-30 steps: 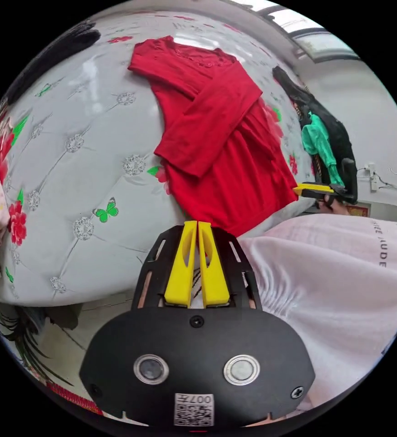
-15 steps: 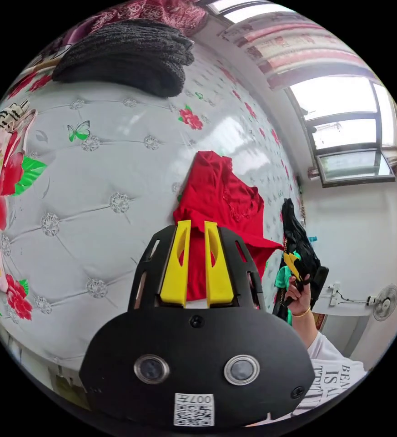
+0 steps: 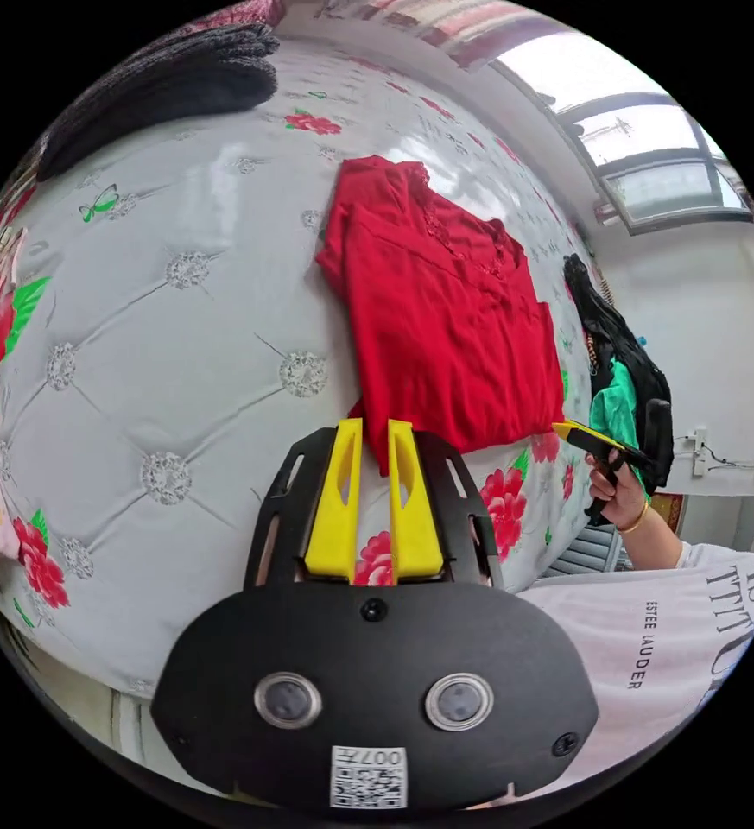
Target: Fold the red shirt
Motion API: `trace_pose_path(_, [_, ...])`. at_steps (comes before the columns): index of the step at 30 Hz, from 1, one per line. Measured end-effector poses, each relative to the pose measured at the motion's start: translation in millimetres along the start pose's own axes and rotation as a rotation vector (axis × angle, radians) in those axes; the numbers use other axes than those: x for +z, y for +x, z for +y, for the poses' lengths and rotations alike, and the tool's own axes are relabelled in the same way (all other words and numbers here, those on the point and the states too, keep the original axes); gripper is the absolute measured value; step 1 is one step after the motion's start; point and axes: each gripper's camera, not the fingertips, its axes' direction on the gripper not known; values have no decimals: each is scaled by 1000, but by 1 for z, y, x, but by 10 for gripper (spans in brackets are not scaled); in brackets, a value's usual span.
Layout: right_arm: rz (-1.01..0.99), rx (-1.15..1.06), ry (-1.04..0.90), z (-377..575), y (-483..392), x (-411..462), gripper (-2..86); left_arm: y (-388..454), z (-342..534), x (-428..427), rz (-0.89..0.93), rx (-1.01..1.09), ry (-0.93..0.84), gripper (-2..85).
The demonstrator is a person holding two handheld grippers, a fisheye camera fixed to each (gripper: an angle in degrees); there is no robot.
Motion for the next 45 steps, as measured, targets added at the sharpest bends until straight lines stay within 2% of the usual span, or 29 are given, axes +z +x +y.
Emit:
trace_pose_path(2, [64, -50, -35, -7, -9, 2, 12, 10, -3, 0, -58, 135, -18, 15])
trace_pose_path(6, [23, -71, -31, 4, -6, -13, 2, 1, 2, -11, -41, 155, -64, -2])
trace_pose_path(10, [-134, -33, 46, 50, 4, -47, -1, -14, 36, -34, 112, 124, -68, -7])
trace_pose_path(16, [-325, -5, 58, 124, -1, -89, -2, -24, 93, -80, 374, 51, -107, -7])
trace_pose_path(22, [-495, -22, 217, 111, -4, -167, -1, -37, 54, -125, 578, -90, -17, -5])
trace_pose_path(25, [-485, 14, 283, 67, 11, -178, 2, -38, -5, -117, 554, -122, 63, 1])
trace_pose_path(29, [-337, 156, 359, 8, 47, -164, 20, -47, -73, -79, 393, -273, 104, 47])
trace_pose_path(35, [-179, 238, 296, 14, 87, -142, 59, -48, -65, -64, 222, -181, 66, 92])
trace_pose_path(39, [-228, 403, 233, 55, 134, -114, 80, -66, -28, -50, 184, -203, -9, 109])
trace_pose_path(41, [-322, 500, 221, 77, 159, -97, 92, -74, -10, -45, 195, -212, -21, 117])
trace_pose_path(45, [-416, 530, 216, 75, 166, -71, 106, -72, -14, -26, 264, -200, -54, 126])
